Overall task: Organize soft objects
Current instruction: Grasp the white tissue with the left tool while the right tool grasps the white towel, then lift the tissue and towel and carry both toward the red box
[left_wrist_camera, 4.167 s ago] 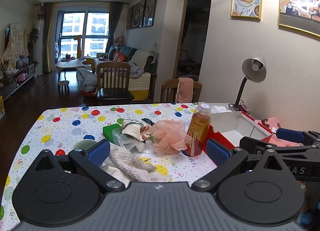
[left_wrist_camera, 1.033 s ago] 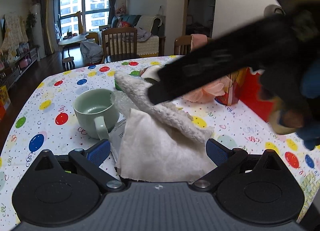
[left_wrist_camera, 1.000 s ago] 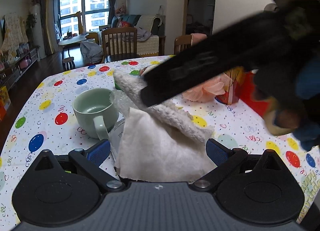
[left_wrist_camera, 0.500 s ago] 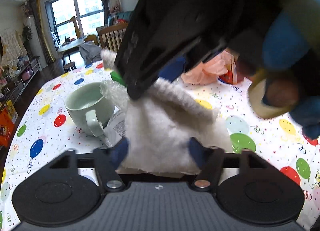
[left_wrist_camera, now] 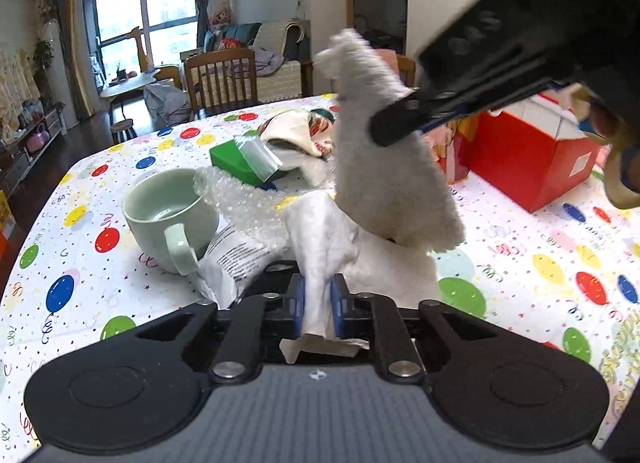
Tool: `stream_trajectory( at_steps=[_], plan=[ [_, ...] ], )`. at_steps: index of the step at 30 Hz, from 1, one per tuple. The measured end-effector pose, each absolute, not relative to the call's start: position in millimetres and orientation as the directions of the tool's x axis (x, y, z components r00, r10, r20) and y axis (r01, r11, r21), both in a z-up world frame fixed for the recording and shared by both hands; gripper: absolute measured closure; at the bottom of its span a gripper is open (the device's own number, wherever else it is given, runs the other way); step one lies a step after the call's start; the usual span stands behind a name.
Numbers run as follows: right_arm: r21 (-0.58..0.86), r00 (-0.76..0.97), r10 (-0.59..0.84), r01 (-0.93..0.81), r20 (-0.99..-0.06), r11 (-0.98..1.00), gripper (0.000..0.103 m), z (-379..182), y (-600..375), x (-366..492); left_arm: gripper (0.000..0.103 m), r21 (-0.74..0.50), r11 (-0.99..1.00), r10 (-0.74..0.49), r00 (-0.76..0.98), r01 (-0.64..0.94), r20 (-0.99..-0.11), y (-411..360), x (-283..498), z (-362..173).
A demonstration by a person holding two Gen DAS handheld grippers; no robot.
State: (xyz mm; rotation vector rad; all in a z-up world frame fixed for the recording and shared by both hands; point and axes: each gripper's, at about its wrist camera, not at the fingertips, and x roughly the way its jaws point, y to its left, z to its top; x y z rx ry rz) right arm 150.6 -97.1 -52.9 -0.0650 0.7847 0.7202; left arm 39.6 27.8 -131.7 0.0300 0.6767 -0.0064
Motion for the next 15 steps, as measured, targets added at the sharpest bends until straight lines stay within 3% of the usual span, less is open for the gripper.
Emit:
stream_trajectory(
  at_steps=[15],
  plan=[
    [0.242,0.578,0.544,-0.517,-0.608,0.821,0.098,4.2,-183.4,114.8,0.094,-0.139,0.986,-0.155,0.805,0.091,-0.572,38.0,34.0,-72.0]
  ],
)
